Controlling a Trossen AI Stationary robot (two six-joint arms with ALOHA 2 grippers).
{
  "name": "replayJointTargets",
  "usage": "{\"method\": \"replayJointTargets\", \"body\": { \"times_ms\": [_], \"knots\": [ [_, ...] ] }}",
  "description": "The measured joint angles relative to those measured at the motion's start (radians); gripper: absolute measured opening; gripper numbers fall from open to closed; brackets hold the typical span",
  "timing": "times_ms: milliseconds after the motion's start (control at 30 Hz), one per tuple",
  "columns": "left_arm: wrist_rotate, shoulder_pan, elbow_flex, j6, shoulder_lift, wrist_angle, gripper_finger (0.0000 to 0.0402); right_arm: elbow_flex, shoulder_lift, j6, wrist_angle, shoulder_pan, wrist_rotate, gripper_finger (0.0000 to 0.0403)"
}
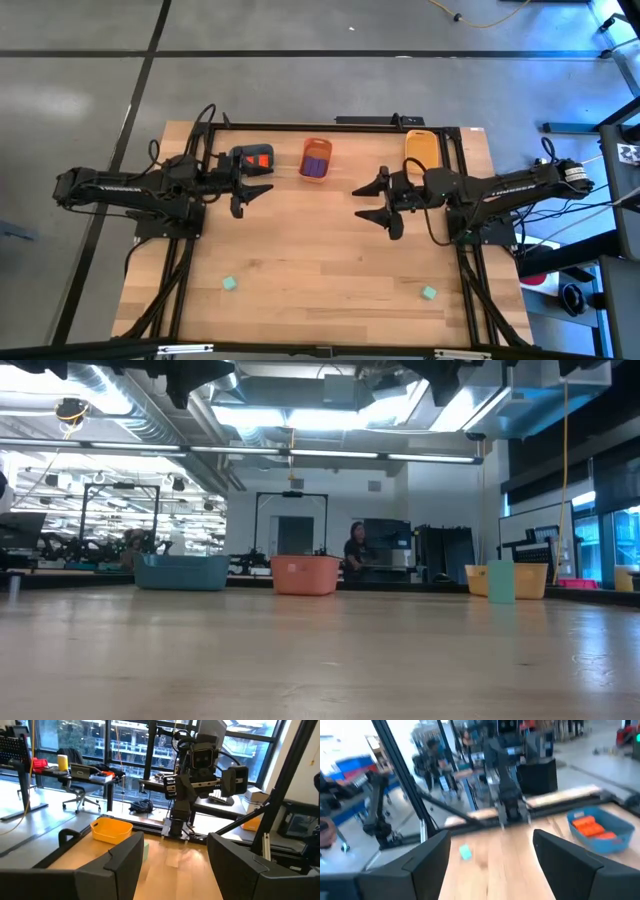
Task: Sort & place blocks by color
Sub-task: Put the top right blue block into the yellow bin
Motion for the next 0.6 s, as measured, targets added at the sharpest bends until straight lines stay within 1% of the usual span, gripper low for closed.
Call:
{"method": "replayJointTargets", "body": {
  "times_ms": [100, 200, 300, 367, 467, 600],
  "knots": [
    [0.0, 0.0, 0.0, 0.0, 0.0, 0.0, 0.0211, 0.083, 0.0, -0.001, -0.21, 0.0, 0.0, 0.0278],
    [0.0, 0.0, 0.0, -0.007, 0.0, 0.0, 0.0211, 0.185, 0.004, 0.021, -0.514, 0.0, 0.009, 0.0276],
    [0.0, 0.0, 0.0, -0.007, 0.0, 0.0, 0.0211, 0.266, 0.008, 0.063, -0.816, -0.001, 0.055, 0.0275],
    [0.0, 0.0, -0.001, -0.007, 0.0, 0.0, 0.0211, 0.296, 0.011, 0.115, -0.977, -0.005, 0.101, 0.0275],
    [0.0, 0.0, -0.001, -0.008, 0.0, 0.0, 0.0211, 0.306, 0.014, 0.242, -1.171, -0.032, 0.16, 0.0274],
    [0.0, 0.0, -0.001, -0.008, 0.0, 0.001, 0.0211, 0.285, 0.037, 0.403, -1.301, -0.105, 0.186, 0.0274]
  ]
}}
